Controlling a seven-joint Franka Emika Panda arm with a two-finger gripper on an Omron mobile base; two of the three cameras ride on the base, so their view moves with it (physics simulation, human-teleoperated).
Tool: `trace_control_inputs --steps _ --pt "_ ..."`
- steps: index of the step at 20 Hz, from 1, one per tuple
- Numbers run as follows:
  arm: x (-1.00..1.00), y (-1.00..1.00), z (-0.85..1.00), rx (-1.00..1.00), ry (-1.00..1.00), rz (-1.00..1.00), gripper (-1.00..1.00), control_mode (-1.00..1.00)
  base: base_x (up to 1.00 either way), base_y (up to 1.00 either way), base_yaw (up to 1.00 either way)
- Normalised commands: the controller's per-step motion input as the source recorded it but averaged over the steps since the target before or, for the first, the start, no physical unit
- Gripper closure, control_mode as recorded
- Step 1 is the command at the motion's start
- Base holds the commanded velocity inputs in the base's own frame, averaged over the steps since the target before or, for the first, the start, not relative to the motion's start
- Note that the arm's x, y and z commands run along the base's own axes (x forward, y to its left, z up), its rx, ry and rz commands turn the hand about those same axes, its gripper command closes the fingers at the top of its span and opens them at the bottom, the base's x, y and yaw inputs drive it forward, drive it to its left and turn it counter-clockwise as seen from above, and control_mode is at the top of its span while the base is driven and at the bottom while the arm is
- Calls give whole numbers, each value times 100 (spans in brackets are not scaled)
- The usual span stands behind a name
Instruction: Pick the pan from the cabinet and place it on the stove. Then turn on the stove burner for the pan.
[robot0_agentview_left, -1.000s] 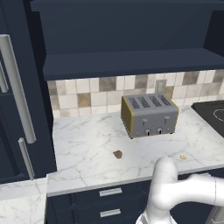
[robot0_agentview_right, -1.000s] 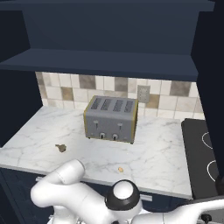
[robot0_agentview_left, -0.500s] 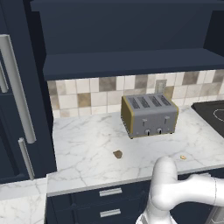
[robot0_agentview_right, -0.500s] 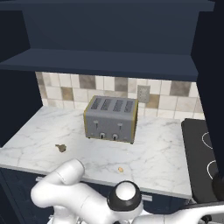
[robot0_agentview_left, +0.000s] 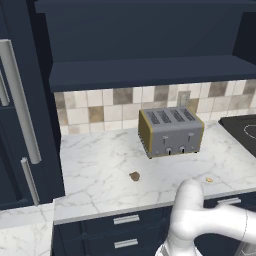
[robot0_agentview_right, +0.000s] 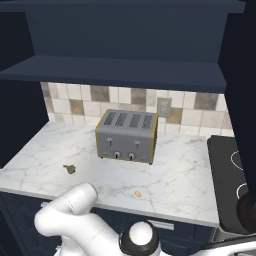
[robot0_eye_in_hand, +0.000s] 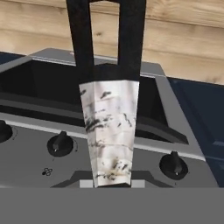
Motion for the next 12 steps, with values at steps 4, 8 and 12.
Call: trace_control_inputs --steps 4,8,12 --pt "0 -15 0 3 0 0 100 -100 0 0 0" --pt "3 -3 0 0 0 0 100 -100 0 0 0" --pt "4 0 0 0 0 0 100 -100 0 0 0"
